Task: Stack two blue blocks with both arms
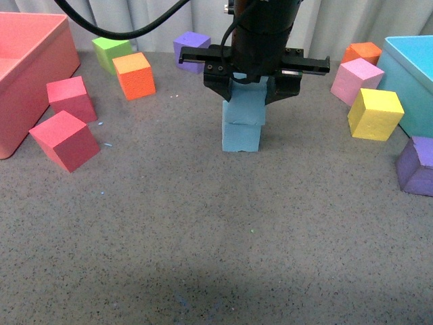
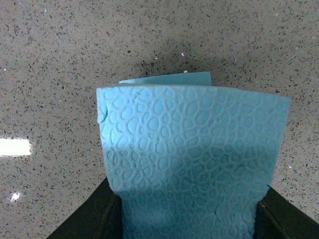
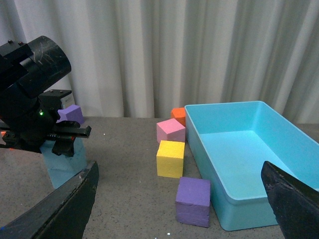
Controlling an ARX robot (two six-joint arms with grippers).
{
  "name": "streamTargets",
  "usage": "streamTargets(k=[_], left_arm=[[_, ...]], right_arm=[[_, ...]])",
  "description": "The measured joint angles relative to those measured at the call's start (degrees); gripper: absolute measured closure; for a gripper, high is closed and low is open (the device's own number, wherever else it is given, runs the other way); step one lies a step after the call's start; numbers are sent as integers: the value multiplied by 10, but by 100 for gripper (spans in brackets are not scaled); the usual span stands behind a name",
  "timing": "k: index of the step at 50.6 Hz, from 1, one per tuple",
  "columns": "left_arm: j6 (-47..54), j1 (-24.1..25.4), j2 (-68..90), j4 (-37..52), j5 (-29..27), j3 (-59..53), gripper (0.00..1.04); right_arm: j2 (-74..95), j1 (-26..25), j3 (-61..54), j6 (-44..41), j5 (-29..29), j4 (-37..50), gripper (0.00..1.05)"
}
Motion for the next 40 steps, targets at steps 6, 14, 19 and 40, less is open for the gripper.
streamTargets(k=[6, 14, 19, 40], left_arm=[[3, 2, 0, -2, -5, 1, 39], [5, 3, -1, -1, -1, 1, 11], [3, 3, -10, 2, 6, -3, 7], [14, 12, -124, 67, 0, -90, 8]], right_arm=[[0, 0, 0, 0, 0, 0, 10], [0, 0, 0, 0, 0, 0, 10], [0, 0, 0, 0, 0, 0, 10], [0, 0, 0, 0, 0, 0, 10]])
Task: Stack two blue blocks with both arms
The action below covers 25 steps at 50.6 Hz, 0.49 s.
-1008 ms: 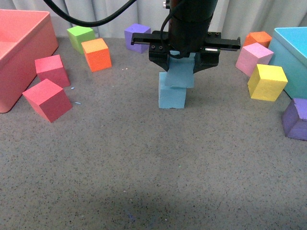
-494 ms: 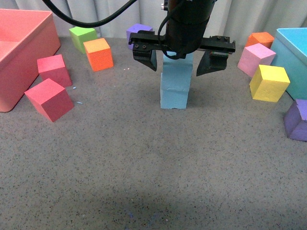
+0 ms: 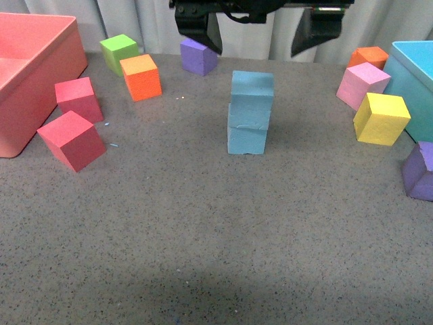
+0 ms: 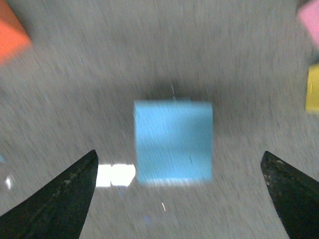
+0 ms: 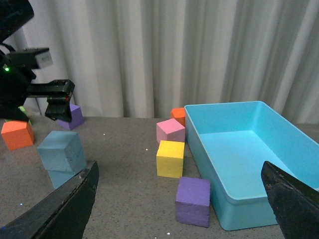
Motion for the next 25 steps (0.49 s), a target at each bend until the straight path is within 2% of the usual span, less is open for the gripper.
streamTargets(k=[1, 2, 4, 6, 9, 10, 13, 16, 21, 24, 25], left_arm=[[26, 2, -20, 76, -39, -46, 13], [33, 2, -24, 94, -48, -56, 13], [68, 6, -50, 191, -95, -118, 19], [115, 15, -94, 332, -130, -223, 27], [180, 45, -167, 586, -123, -407, 41], [187, 51, -179, 632, -120, -437, 44], [212, 85, -244, 866, -98, -586, 59], [222, 110, -300, 940, -78, -672, 72], [228, 146, -374, 973, -45, -786, 93], [228, 157, -395, 977, -31, -822, 101], [229, 159, -398, 978, -28, -829, 101]], right_arm=[[0, 0, 0, 0, 0, 0, 10], [0, 0, 0, 0, 0, 0, 10], [0, 0, 0, 0, 0, 0, 10], [0, 0, 0, 0, 0, 0, 10], [0, 0, 0, 0, 2, 0, 10], [0, 0, 0, 0, 2, 0, 10], [0, 0, 0, 0, 1, 0, 10], [0, 0, 0, 0, 1, 0, 10], [0, 0, 0, 0, 0, 0, 10], [0, 0, 0, 0, 0, 0, 10], [0, 0, 0, 0, 0, 0, 10]])
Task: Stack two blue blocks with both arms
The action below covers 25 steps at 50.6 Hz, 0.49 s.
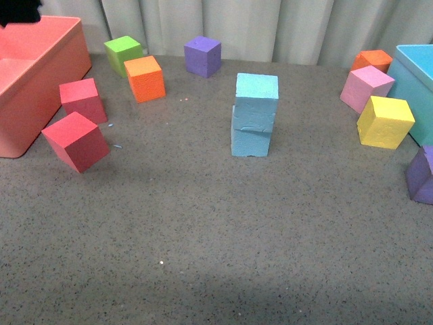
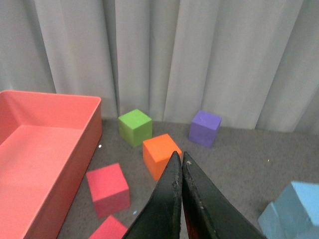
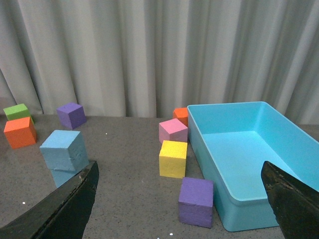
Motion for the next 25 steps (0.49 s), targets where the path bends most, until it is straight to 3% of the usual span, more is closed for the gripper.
streamTargets(k=[25], left_arm=[[5, 86, -163, 20, 85, -193, 101]], right_arm=[[0, 0, 0, 0, 0, 0, 10]])
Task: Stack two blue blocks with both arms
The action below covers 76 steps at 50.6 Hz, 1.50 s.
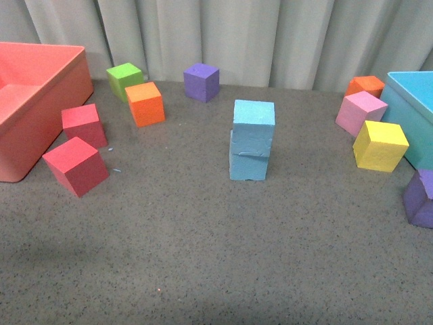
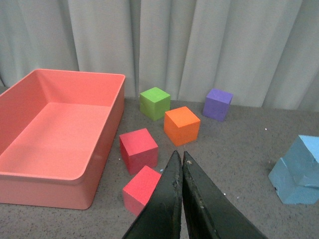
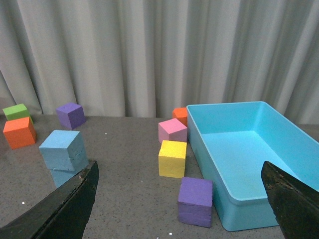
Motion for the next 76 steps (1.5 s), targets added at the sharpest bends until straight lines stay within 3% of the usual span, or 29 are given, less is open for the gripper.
streamTargets(k=[14, 17, 22, 76], left_arm=[[0, 37, -157, -97, 36, -57, 101], [1, 66, -197, -127, 78, -66, 101], [1, 84, -245, -165, 83, -74, 101], [1, 86, -607, -500, 86, -82, 101]], right_arm=[[0, 0, 0, 0, 0, 0, 10], [0, 0, 0, 0, 0, 0, 10], [0, 0, 0, 0, 1, 0, 10], [0, 0, 0, 0, 0, 0, 10]])
